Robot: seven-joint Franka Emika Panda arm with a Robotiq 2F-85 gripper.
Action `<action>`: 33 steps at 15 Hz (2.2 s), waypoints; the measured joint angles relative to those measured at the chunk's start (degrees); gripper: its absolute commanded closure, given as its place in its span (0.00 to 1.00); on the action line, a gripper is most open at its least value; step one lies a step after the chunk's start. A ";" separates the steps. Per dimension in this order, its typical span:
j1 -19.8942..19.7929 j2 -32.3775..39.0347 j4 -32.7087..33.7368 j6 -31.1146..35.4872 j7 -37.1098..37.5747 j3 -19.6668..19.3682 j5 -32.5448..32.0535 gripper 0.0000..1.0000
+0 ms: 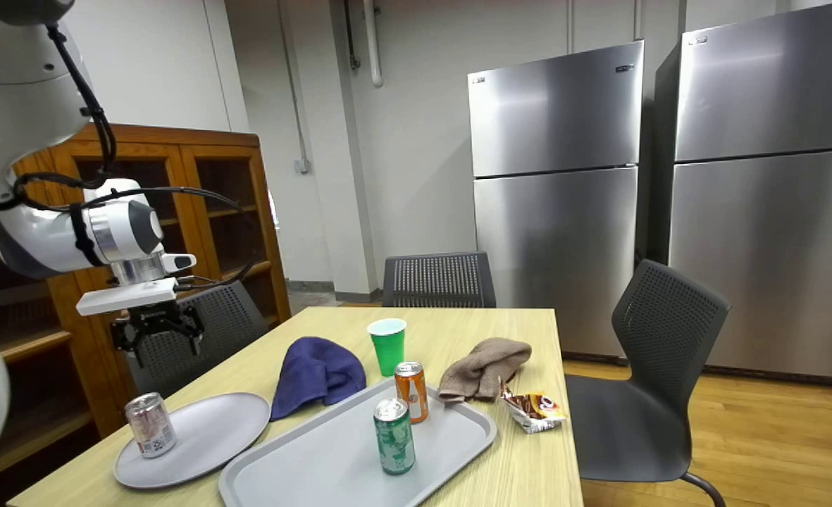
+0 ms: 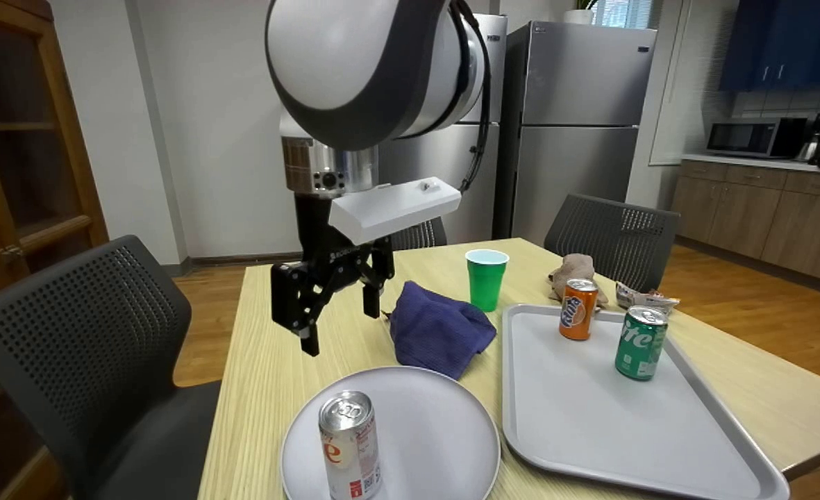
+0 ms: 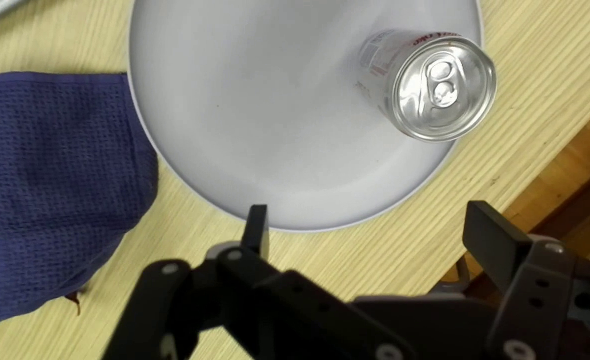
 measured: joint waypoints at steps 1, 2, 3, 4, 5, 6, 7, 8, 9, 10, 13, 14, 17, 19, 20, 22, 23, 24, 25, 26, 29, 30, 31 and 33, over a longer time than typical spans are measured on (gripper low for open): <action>0.00 0.51 0.13 0.00 -1.28 0.39 0.34 0.00; 0.00 0.94 0.16 0.00 -2.39 0.73 0.66 0.00; 0.01 1.39 0.16 0.00 -3.52 1.08 0.91 0.00; 0.02 1.80 0.17 -0.01 -4.43 1.41 1.10 0.00; 0.02 2.19 0.16 -0.01 -5.29 1.71 1.26 0.00; 0.02 2.57 0.16 -0.02 -6.09 1.93 1.30 0.00; 0.03 2.91 0.16 -0.06 -6.72 2.10 1.31 0.00; 0.03 3.23 0.15 -0.10 -7.33 2.23 1.31 0.00; 0.03 3.56 0.15 -0.21 -8.02 2.30 1.31 0.00; 0.03 3.84 0.12 -0.36 -8.62 2.33 1.31 0.00; 0.03 4.70 0.00 -0.88 -10.17 2.35 1.29 0.00; 0.04 5.04 -0.02 -1.01 -10.67 2.36 1.27 0.00; 0.05 5.84 -0.12 -1.53 -12.30 2.48 1.27 0.00; 0.05 6.20 -0.13 -2.31 -13.49 2.57 1.27 0.00; 0.05 6.36 -0.13 -2.70 -13.98 2.61 1.27 0.00; 0.05 6.61 -0.13 -3.53 -14.98 2.66 1.27 0.00; 0.05 6.66 -0.13 -4.03 -15.37 2.68 1.27 0.00; 0.05 6.68 -0.13 -4.55 -15.58 2.69 1.27 0.00; 0.06 6.70 -0.13 -4.92 -15.67 2.70 1.27 0.00; 0.06 6.72 -0.13 -5.15 -15.70 2.71 1.27 0.00; 0.06 6.78 -0.11 -5.29 -15.71 2.71 1.27 0.00; 0.06 6.81 -0.08 -5.29 -15.71 2.71 1.27 0.00; 0.06 6.84 -0.04 -5.29 -15.71 2.71 1.27 0.00; 0.07 6.99 0.08 -5.30 -15.71 2.71 1.27 0.00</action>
